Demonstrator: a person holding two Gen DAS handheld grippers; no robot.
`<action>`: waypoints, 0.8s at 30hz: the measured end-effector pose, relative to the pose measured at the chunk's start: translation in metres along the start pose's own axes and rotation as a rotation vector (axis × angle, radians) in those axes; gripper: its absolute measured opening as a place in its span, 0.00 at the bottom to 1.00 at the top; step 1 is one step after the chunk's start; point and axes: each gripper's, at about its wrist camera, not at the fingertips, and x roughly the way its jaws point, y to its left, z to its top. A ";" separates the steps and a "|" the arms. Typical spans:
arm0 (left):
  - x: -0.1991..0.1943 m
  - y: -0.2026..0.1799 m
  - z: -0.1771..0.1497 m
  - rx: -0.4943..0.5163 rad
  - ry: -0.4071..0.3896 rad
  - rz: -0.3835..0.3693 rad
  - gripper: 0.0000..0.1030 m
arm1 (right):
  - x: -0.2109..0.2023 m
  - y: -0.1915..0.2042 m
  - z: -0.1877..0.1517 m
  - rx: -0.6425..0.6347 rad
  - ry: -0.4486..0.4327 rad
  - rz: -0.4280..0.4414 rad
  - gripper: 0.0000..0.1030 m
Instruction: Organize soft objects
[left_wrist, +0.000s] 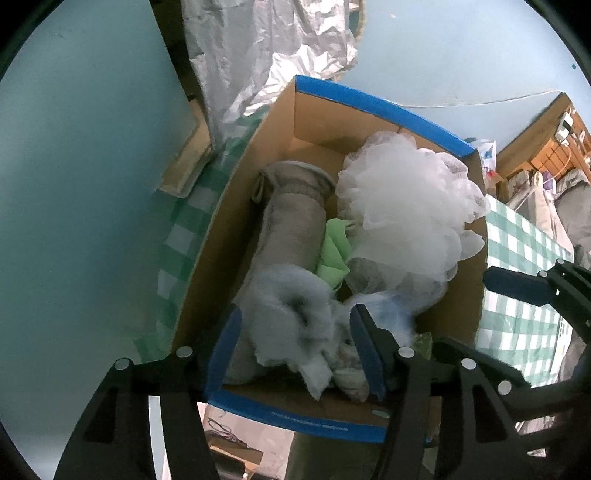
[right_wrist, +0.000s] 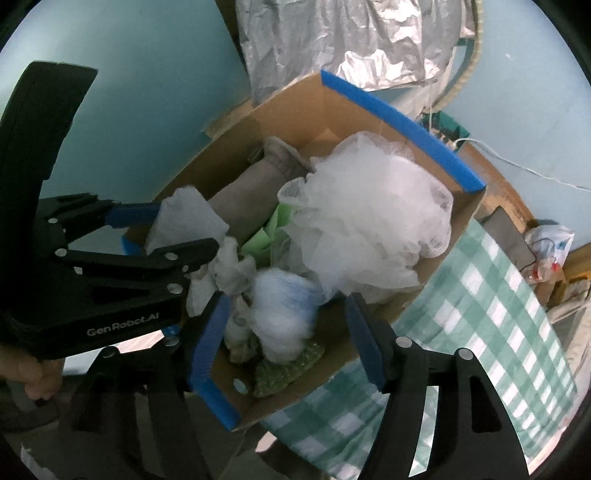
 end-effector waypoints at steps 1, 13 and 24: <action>-0.002 0.001 0.000 0.000 -0.002 -0.001 0.61 | -0.001 -0.001 0.000 0.003 -0.002 -0.002 0.65; -0.038 0.003 0.000 0.000 -0.055 -0.007 0.68 | -0.038 -0.009 0.000 0.043 -0.054 -0.056 0.69; -0.086 -0.010 -0.003 0.006 -0.147 -0.039 0.77 | -0.085 -0.016 -0.001 0.078 -0.134 -0.108 0.71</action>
